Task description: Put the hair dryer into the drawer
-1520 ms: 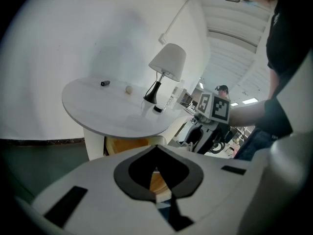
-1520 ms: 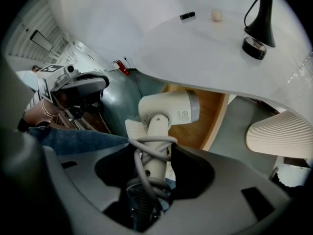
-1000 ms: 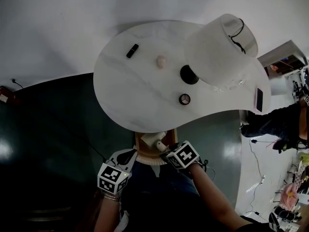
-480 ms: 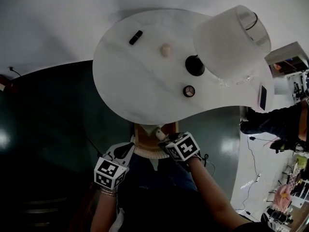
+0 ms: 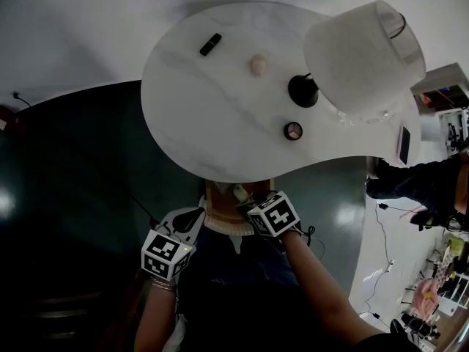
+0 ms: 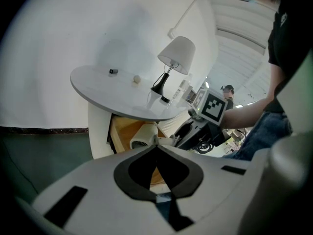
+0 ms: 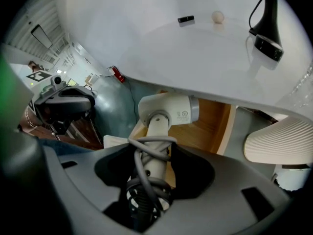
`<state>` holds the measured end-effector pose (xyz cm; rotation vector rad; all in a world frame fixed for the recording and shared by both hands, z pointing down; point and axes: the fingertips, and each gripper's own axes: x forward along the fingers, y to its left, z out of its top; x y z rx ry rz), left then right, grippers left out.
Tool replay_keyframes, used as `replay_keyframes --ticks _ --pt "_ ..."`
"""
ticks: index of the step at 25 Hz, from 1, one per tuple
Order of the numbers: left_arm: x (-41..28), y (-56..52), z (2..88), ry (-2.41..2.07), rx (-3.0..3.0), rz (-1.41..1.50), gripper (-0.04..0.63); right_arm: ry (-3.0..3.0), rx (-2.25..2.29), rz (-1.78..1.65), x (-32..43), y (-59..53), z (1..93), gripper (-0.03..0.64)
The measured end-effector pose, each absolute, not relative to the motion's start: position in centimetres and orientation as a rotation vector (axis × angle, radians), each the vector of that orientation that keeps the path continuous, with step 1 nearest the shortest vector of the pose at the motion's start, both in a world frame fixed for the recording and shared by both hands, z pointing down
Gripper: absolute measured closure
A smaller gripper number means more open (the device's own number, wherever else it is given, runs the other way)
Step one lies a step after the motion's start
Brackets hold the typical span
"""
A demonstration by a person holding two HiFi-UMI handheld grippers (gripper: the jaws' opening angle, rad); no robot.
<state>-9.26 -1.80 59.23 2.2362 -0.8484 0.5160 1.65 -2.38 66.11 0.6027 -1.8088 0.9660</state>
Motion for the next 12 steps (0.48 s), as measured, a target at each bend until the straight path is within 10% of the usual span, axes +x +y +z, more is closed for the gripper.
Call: replay_keyframes --ticks 12 --pt "-7.8 -1.8 61.0 -0.784 2.236 0.548 0.583 -1.787 0.613 0.842 1.1 -2.8 67.8 0.385"
